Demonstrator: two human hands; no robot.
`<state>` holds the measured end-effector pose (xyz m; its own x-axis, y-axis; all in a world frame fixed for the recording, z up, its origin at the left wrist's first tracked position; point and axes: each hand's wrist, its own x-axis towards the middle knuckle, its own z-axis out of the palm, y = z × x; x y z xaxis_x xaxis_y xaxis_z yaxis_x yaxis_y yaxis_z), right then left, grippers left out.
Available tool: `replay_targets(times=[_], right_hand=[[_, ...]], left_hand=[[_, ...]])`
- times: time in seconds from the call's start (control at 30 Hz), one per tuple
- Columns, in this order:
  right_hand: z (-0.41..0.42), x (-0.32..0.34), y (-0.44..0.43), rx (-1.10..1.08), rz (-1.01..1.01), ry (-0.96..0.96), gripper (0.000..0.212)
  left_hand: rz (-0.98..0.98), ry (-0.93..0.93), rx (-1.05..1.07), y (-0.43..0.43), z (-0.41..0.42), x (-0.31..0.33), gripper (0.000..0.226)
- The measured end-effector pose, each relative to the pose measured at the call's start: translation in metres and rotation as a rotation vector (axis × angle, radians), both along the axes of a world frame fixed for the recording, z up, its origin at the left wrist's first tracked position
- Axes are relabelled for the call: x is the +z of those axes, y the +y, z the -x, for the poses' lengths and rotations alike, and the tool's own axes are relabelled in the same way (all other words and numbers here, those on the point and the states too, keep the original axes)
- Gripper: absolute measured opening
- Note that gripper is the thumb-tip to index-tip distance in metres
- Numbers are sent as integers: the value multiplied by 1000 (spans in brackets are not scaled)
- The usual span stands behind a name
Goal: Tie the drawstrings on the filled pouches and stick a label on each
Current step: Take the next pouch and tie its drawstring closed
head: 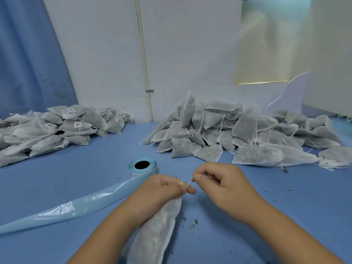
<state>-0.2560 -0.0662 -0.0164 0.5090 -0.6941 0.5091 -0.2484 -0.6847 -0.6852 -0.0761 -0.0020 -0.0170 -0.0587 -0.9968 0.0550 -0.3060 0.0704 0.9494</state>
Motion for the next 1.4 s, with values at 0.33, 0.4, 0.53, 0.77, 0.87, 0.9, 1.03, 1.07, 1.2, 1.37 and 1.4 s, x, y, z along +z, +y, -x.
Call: replay_targets(times=[0.33,0.4,0.53,0.77,0.87,0.9,1.03,1.07,1.2,1.37,1.4], right_hand=[[-4,-10,-5,-132,-13,280,11],[-2,-9,-6,-220,90,324,9],[-3,2,5,-148,159,-64,9],[-10,6,25,203,-204,-182,9],[-12,5,23,181,-277,-210,7],[-12,6,22,173,-296,-210,7],[-9,10,22,190,-353,-165,5],[-8,10,22,195,-357,-147,9],[-6,13,20,176,-390,-94,19],[-3,14,19,201,-440,-7,21],[-2,14,19,211,-444,15,20]], left_hand=[[-269,618,-328,0,4,3,25],[-251,727,-341,-1,3,3,23],[-240,814,-301,-1,1,4,23],[-293,813,-422,-4,0,4,23],[-306,761,-429,-5,-2,4,24],[-313,739,-421,-4,-2,4,25],[-332,657,-338,-1,1,4,24],[-332,642,-312,-1,2,4,23],[-299,554,-273,0,3,4,24],[-194,440,-287,-1,1,2,26],[-185,408,-280,-1,1,2,26]])
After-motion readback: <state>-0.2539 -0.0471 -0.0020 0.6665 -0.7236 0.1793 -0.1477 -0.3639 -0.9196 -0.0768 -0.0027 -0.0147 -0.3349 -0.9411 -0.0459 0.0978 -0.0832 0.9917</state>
